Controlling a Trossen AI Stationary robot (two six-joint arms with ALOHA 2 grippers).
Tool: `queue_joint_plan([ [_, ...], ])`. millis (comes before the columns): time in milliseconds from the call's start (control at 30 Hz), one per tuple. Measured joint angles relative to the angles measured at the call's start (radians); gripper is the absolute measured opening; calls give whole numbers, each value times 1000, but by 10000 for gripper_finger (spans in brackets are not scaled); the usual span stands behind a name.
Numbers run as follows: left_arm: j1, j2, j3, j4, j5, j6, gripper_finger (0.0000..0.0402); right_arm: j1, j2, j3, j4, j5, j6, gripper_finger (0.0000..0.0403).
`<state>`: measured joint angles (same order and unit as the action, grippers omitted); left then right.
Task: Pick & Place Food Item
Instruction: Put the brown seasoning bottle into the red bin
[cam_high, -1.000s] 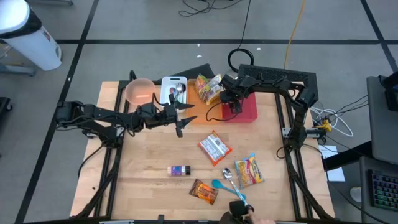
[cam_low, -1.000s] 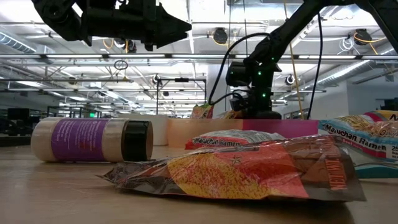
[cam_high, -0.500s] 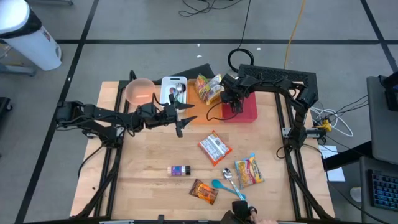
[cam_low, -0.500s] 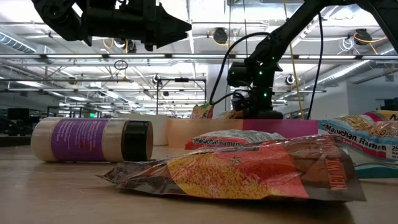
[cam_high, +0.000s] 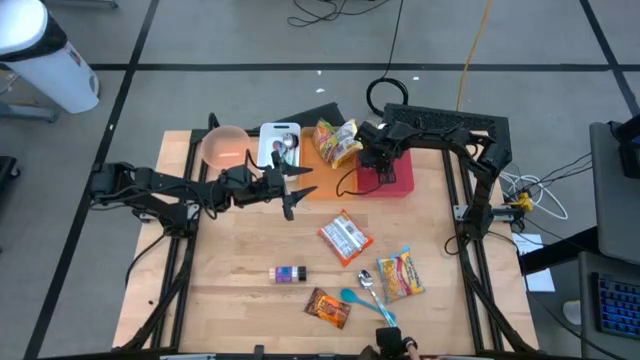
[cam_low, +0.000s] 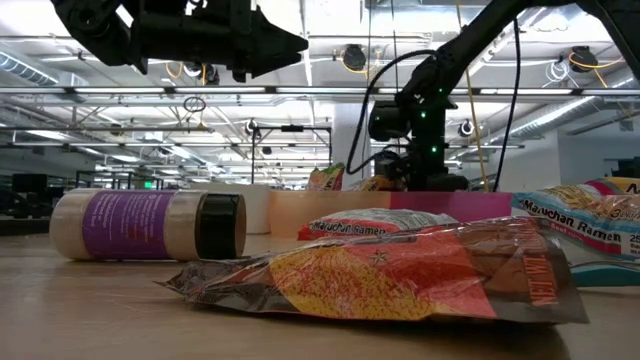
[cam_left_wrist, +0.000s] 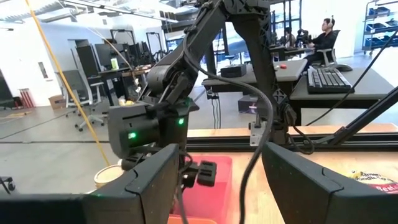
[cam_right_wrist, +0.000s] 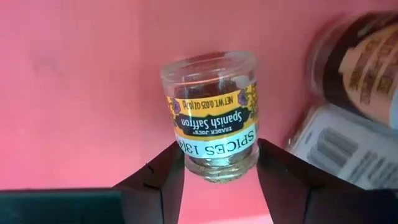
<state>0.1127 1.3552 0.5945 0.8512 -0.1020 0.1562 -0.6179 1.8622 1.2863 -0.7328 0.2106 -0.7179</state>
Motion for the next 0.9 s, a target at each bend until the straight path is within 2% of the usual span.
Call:
queue_joint_plan([
  [233, 0, 0, 0, -4, -1, 0, 239, 35, -78, 0, -68, 16, 26, 159],
  [400, 0, 0, 0, -3, -1, 0, 239, 86, -117, 0, -138, 169, -13, 159],
  [733, 7, 0, 0, -3, -1, -1, 239, 134, -105, 16, -334, 416, -63, 159],
  [900, 7, 0, 0, -4, -1, -2, 239, 149, -96, 16, -345, 594, -157, 159],
])
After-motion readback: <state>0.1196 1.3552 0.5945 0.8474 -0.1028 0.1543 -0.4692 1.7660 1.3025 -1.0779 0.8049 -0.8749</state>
